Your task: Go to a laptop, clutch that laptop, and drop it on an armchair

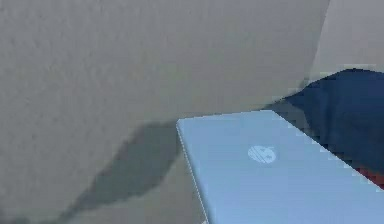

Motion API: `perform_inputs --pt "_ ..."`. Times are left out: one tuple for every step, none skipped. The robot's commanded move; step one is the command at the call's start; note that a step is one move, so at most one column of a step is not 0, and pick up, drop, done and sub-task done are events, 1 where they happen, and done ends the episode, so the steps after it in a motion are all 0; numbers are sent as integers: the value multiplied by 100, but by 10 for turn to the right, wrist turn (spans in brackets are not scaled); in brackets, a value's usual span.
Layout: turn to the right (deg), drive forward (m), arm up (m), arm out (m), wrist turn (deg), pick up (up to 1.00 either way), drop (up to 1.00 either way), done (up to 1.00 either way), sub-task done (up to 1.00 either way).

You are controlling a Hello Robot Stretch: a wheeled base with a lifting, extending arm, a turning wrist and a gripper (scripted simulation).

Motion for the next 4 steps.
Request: perform_inputs --pt "450 0 0 0 0 0 0 0 0" --pt "180 0 0 0 0 0 0 0 0" --pt "-450 0 0 0 0 0 0 0 0" --pt "-450 0 0 0 0 0 0 0 0"
